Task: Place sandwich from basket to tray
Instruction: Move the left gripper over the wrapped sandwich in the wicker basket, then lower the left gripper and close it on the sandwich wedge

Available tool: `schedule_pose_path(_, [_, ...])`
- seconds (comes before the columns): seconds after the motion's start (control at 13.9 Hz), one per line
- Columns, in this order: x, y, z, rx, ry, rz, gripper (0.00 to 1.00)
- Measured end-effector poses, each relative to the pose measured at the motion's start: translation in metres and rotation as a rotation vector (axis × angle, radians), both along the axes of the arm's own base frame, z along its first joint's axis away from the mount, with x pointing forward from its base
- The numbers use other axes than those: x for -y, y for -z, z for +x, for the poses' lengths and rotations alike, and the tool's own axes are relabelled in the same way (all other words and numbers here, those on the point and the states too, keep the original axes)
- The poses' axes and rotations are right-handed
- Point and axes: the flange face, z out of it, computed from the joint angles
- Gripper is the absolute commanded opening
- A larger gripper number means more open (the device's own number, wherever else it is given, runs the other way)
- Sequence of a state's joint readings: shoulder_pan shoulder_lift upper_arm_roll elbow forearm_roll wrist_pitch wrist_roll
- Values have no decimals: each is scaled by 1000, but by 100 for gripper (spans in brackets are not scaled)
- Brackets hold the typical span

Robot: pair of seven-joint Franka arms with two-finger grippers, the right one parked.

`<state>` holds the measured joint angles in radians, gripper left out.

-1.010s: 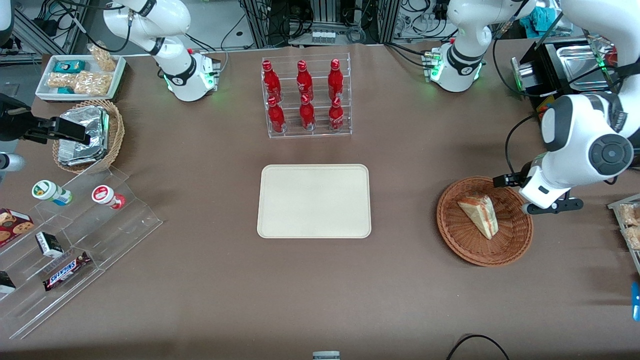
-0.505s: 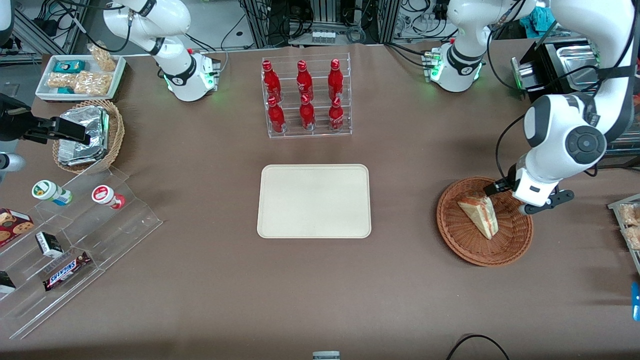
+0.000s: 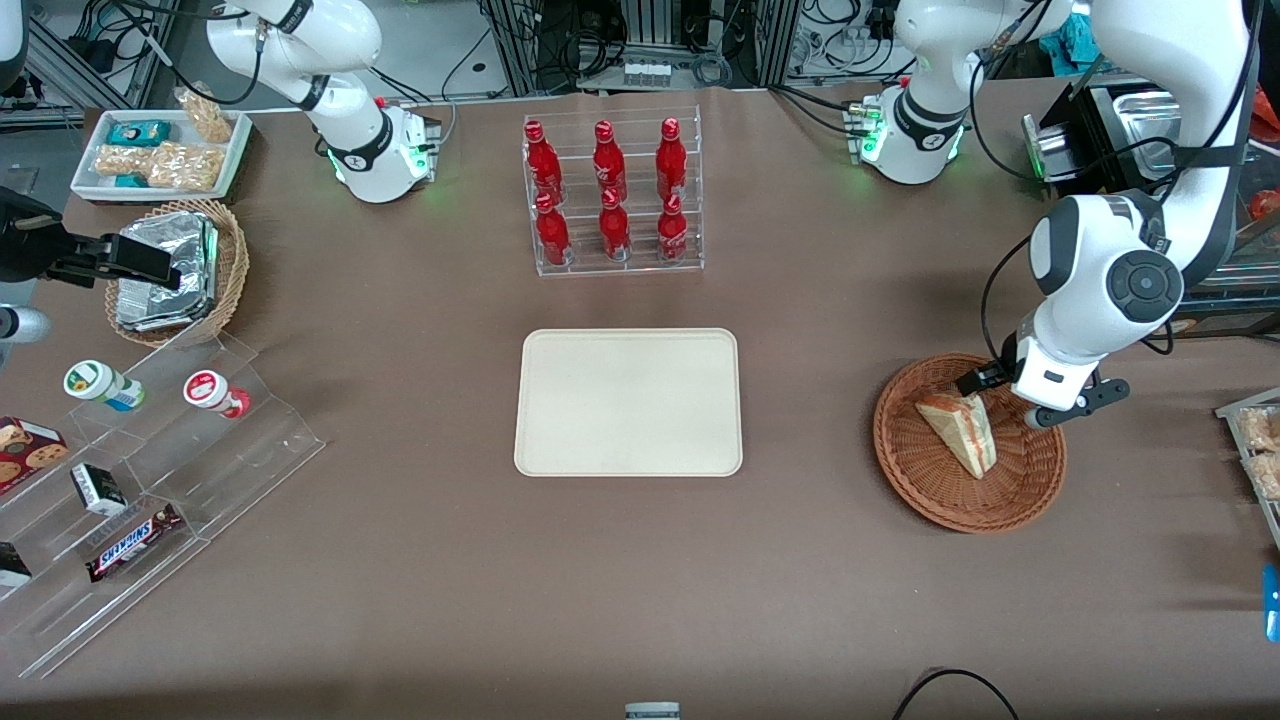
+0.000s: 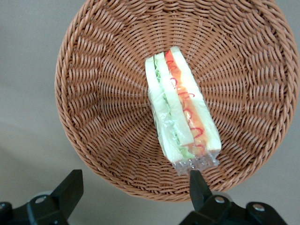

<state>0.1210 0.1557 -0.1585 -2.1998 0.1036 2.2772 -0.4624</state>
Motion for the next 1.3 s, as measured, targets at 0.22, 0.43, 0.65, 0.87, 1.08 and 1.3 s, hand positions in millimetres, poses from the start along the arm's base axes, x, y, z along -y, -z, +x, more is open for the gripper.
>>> schedule_pose_path(0.22, [12, 0, 0, 10, -26, 2, 100])
schedule_pose_path(0.43, [17, 6, 2, 20, -43, -2, 100])
schedule_pose_path(0.65, [18, 21, 6, 32, -43, -12, 100])
schedule_pose_path(0.87, [19, 41, 12, 64, -42, -29, 100])
schedule_pose_path(1.08, [20, 47, 14, 71, -43, -34, 100])
schedule_pose_path(1.3, [20, 46, 15, 76, -73, -33, 100])
